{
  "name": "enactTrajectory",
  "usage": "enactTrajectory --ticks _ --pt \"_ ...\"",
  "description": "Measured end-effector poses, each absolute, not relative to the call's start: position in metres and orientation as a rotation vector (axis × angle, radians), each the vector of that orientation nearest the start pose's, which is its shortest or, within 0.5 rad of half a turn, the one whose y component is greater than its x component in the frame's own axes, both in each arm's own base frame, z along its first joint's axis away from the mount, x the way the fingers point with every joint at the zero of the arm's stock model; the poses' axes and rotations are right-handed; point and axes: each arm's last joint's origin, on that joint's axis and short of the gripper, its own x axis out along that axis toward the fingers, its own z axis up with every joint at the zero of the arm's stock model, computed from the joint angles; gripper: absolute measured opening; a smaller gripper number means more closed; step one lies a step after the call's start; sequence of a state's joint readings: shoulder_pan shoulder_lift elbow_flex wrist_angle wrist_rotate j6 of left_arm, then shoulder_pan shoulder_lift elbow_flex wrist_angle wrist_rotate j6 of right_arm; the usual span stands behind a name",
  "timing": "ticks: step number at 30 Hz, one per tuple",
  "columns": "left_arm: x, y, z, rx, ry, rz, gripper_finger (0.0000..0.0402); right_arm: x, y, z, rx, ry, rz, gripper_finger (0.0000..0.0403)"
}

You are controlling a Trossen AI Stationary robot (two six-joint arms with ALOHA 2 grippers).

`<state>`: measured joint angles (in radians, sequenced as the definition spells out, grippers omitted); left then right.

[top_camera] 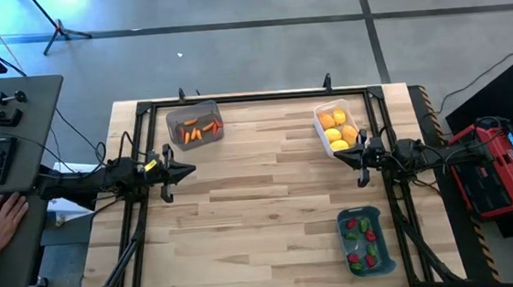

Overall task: Sort produce into baskets
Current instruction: Return to Home Position

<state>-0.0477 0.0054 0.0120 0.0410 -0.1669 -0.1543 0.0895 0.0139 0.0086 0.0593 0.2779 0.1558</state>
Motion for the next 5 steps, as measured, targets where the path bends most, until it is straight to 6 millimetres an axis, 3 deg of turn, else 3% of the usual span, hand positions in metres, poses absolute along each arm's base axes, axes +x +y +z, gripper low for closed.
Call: enactTrajectory --ticks 5 --pt "0.0969 0.0002 0.1711 -0.159 -0.057 0.115 0.0000 0.0971 0.0007 0.1710 0.166 -0.068 -0.184 0.0000"
